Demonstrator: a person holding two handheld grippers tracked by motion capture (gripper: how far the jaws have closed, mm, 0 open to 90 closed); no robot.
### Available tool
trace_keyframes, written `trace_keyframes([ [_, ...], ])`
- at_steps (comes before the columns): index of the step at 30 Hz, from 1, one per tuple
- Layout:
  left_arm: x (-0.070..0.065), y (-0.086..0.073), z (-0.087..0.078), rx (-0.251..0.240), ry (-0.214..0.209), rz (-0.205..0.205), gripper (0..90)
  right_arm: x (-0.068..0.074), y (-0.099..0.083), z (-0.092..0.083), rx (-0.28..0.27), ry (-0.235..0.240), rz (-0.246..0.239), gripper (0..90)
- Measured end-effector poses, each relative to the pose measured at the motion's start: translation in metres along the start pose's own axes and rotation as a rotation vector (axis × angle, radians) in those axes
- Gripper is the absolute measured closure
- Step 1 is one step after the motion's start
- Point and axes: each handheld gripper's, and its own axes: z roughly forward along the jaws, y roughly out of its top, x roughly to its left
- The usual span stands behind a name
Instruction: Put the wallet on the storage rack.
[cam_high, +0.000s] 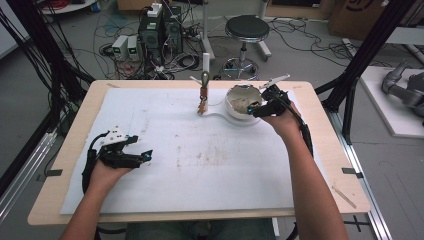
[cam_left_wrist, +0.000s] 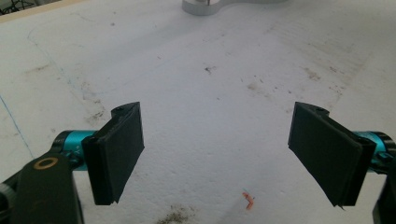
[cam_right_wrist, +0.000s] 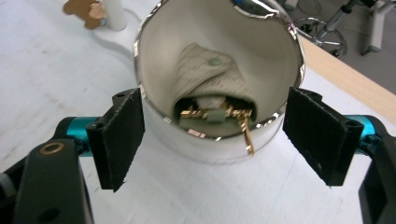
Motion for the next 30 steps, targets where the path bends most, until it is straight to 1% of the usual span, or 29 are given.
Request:
trace_keyframes([
  [3,-0.001,0.001,0.0,-0.003,0.0,0.0,18.2,0.006,-0.004,-0.007,0.007,0.018,-0.009,21.0],
  [4,-0.001,0.001,0.0,-0.003,-0.001,0.002,18.2,0.009,-0.008,-0.011,-0.027,0.02,-0.009,21.0],
  [5,-0.002,0.001,-0.001,-0.003,0.0,0.003,18.2,0.011,-0.013,-0.014,-0.078,0.025,-0.022,21.2],
  [12,-0.003,0.002,0.0,-0.006,-0.006,0.006,18.2,0.018,-0.038,-0.027,-0.128,0.061,0.015,21.2],
  [18,-0.003,0.002,0.0,-0.01,-0.003,0.006,18.2,0.023,-0.056,-0.038,-0.164,0.085,0.024,21.2],
  [21,-0.004,0.002,0.0,-0.011,-0.004,0.01,18.1,0.026,-0.064,-0.042,-0.193,0.095,0.026,21.2],
  [24,-0.004,0.002,0.0,-0.014,-0.005,0.012,18.2,0.028,-0.073,-0.045,-0.22,0.106,0.029,21.2],
  [27,-0.004,0.001,0.0,-0.018,-0.004,0.015,18.1,0.03,-0.084,-0.048,-0.235,0.121,0.043,21.2],
  [30,-0.004,0.002,0.0,-0.023,-0.005,0.014,18.2,0.032,-0.096,-0.049,-0.262,0.14,0.06,21.2],
])
